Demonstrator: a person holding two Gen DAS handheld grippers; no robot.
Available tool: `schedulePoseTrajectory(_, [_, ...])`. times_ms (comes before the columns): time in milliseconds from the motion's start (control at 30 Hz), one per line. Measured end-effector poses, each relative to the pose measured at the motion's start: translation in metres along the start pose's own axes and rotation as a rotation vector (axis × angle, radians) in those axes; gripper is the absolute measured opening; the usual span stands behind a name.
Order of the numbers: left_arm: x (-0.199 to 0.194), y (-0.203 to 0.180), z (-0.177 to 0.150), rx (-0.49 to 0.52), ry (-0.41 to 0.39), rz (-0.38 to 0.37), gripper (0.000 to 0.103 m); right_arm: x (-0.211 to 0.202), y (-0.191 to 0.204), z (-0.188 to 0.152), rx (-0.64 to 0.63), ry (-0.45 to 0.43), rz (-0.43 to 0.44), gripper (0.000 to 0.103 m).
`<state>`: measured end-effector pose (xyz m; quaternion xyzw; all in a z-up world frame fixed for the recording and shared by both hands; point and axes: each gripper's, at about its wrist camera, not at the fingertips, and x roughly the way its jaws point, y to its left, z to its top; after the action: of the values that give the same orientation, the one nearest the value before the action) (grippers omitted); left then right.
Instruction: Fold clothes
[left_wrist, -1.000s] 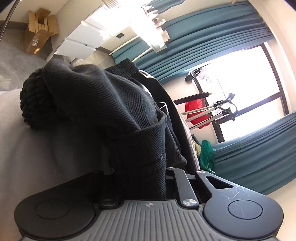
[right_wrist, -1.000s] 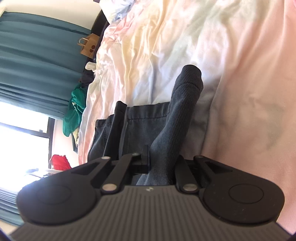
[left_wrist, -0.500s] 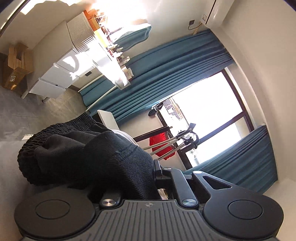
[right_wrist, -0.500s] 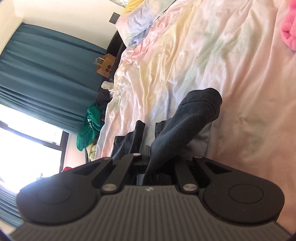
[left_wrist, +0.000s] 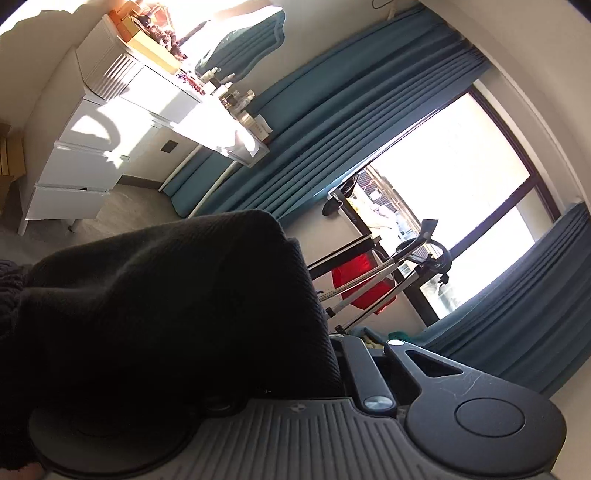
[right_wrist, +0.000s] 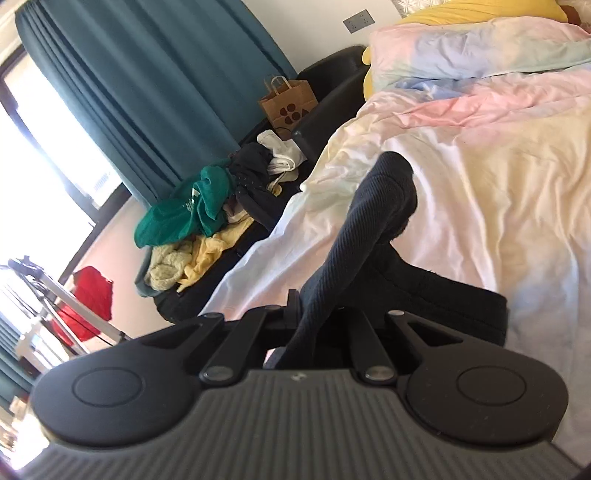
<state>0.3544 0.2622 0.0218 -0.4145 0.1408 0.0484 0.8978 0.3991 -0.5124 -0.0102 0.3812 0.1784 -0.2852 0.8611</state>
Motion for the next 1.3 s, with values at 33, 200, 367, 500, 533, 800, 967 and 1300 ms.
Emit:
schedulePoseTrajectory(33, [0.029, -0.004, -0.004, 0.031, 0.027, 0.034, 0.008, 0.018, 0.003, -0.005, -0.007, 0.016, -0.018, 0.007])
schedulePoseTrajectory(200, [0.111, 0.005, -0.023, 0.120, 0.123, 0.139, 0.010, 0.095, -0.004, -0.031, -0.073, 0.118, -0.075, 0.007])
schedulePoseTrajectory(367, [0.116, 0.020, -0.030, 0.071, 0.159, 0.105, 0.020, 0.104, -0.024, -0.034, -0.036, 0.178, -0.002, 0.010])
schedulePoseTrajectory(500, [0.085, 0.029, -0.021, -0.019, 0.232, -0.046, 0.064, 0.078, -0.044, -0.014, 0.024, 0.198, 0.074, 0.021])
schedulePoseTrajectory(533, [0.072, 0.028, -0.021, -0.028, 0.230, -0.070, 0.073, 0.066, -0.050, -0.007, 0.039, 0.192, 0.100, 0.025])
schedulePoseTrajectory(800, [-0.049, 0.061, -0.046, -0.228, 0.207, -0.008, 0.092, -0.027, -0.144, 0.003, 0.179, 0.141, 0.214, 0.071])
schedulePoseTrajectory(967, [-0.090, 0.096, -0.085, -0.419, 0.209, 0.013, 0.096, -0.032, -0.188, -0.023, 0.313, 0.272, 0.243, 0.071])
schedulePoseTrajectory(1300, [-0.013, 0.127, -0.105, -0.416, 0.176, 0.114, 0.083, 0.022, -0.146, -0.060, 0.290, 0.449, 0.285, 0.069])
